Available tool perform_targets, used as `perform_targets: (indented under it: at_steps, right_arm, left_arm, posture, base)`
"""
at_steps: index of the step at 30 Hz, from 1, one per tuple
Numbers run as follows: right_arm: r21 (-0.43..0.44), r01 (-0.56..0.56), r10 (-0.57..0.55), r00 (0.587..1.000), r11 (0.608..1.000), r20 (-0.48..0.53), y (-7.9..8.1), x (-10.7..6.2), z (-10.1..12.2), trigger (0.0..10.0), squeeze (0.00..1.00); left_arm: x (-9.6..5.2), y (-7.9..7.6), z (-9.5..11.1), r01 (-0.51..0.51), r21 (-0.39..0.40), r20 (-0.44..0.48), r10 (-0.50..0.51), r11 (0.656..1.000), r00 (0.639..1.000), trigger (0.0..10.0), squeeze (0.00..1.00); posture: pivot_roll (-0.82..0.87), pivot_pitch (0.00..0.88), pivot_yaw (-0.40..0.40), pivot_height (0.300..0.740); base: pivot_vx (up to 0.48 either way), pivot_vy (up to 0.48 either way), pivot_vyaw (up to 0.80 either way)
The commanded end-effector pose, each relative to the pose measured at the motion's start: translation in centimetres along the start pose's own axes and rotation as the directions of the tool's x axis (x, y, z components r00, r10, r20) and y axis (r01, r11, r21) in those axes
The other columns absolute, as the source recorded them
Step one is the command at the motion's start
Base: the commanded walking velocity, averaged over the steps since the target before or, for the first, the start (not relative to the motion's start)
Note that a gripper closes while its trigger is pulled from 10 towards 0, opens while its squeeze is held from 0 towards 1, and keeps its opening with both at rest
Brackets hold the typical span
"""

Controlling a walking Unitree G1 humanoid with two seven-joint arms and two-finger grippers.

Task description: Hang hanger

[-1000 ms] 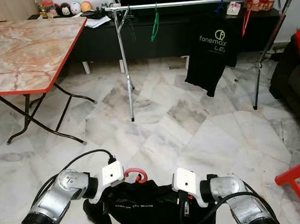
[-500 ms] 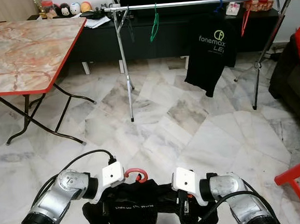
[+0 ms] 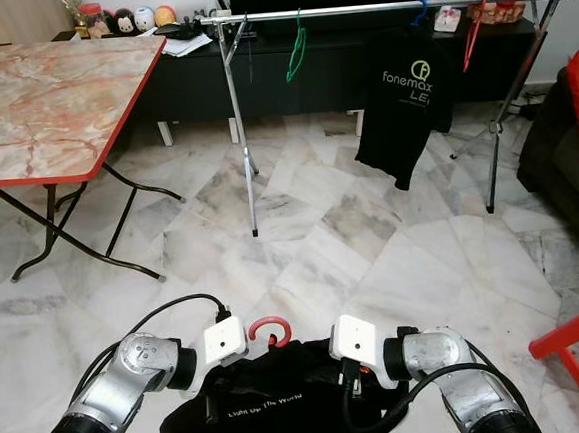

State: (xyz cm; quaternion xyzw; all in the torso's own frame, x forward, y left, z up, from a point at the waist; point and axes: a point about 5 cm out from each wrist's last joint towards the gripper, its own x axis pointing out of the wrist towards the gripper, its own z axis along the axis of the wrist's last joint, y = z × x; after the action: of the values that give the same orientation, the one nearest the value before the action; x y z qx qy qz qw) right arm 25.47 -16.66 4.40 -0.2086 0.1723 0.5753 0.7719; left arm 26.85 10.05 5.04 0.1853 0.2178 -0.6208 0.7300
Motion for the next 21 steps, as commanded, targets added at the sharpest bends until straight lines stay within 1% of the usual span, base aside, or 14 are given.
perform_targets:
  at_steps: [1,6,9,10,11,12,13,14,18,19,20,21]
  right_arm:
    - [-0.009,-0.002,0.002,1.000,1.000,-0.005,-0.2,-0.2,0.1,10.0,1.00]
    - [-0.014,0.016,-0.016,0.999,1.000,-0.028,-0.6,-0.8,-0.3,10.0,1.00]
    - [-0.062,0.091,-0.097,0.990,0.994,-0.102,-1.3,-1.4,-0.9,10.0,1.00]
    - [-0.080,0.116,-0.126,0.984,0.990,-0.125,-1.5,-1.6,-1.2,10.0,0.98]
    - [-0.084,0.120,-0.131,0.983,0.989,-0.129,-1.6,-1.7,-1.2,10.0,0.98]
    - [-0.086,0.130,-0.140,0.981,0.988,-0.134,-1.7,-1.9,-1.3,10.0,0.76]
    - [-0.089,0.147,-0.158,0.978,0.985,-0.138,-1.9,-2.0,-1.4,10.0,0.48]
    - [-0.095,0.191,-0.204,0.967,0.977,-0.152,-2.4,-2.6,-1.5,10.0,0.00]
    - [-0.097,0.214,-0.228,0.957,0.972,-0.178,-2.7,-3.5,-2.0,10.0,0.00]
    - [-0.102,0.215,-0.231,0.952,0.971,-0.202,-2.7,-3.7,-2.3,10.0,0.00]
    - [-0.102,0.215,-0.231,0.952,0.971,-0.202,-2.7,-3.7,-2.3,10.0,0.00]
    - [-0.120,0.197,-0.222,0.940,0.973,-0.259,-2.4,-4.2,-3.2,10.0,0.00]
  left_arm:
    - [-0.4,0.5,0.5,-0.026,0.003,0.024,0.026,1.000,0.999,0.0,0.00]
    - [-0.6,0.7,-0.1,-0.047,0.017,-0.012,0.047,0.999,0.999,0.0,0.00]
    - [-1.2,1.1,-0.5,-0.068,0.028,-0.038,0.069,0.997,0.997,0.0,0.00]
    - [-1.4,1.2,-0.6,-0.071,0.030,-0.045,0.072,0.997,0.996,0.0,0.00]
    - [-1.5,1.2,-0.7,-0.071,0.030,-0.046,0.073,0.997,0.996,0.0,0.00]
    - [-1.6,1.2,-0.7,-0.073,0.029,-0.049,0.074,0.997,0.996,0.0,0.00]
    - [-1.8,1.3,-0.8,-0.075,0.028,-0.051,0.076,0.997,0.996,0.0,0.00]
    - [-2.3,1.4,-1.0,-0.077,0.026,-0.052,0.078,0.997,0.996,0.0,0.00]
    - [-3.2,1.6,-1.2,-0.076,0.016,-0.056,0.077,0.997,0.995,0.0,0.00]
    - [-3.6,1.7,-1.1,-0.079,0.010,-0.050,0.080,0.997,0.996,0.0,0.00]
    - [-3.6,1.7,-1.1,-0.079,0.010,-0.050,0.080,0.997,0.996,0.0,0.00]
    - [-4.2,2.0,-0.9,-0.081,-0.002,-0.031,0.081,0.997,0.996,0.0,0.00]
  posture:
    - [-0.11,0.000,-0.041,0.740]
    - [-0.11,0.000,-0.041,0.740]
    - [-0.12,0.000,-0.040,0.740]
    - [-0.12,0.000,-0.039,0.740]
    - [-0.12,0.000,-0.039,0.740]
    - [-0.12,0.000,-0.038,0.740]
    - [-0.12,0.000,-0.038,0.740]
    - [-0.12,0.000,-0.038,0.740]
    - [-0.12,0.000,-0.038,0.740]
    - [-0.12,0.000,-0.038,0.740]
    - [-0.12,0.000,-0.038,0.740]
    - [-0.12,0.000,-0.039,0.740]
  base:
    - [0.000,0.000,0.00]
    - [0.000,0.000,0.00]
    - [0.000,0.000,0.00]
    - [0.000,0.000,0.00]
    - [0.000,0.000,0.00]
    - [0.000,0.000,0.00]
    - [0.000,0.000,0.00]
    - [0.000,0.000,0.00]
    - [0.000,0.000,0.00]
    - [0.000,0.000,0.00]
    - [0.000,0.000,0.00]
    - [0.000,0.000,0.00]
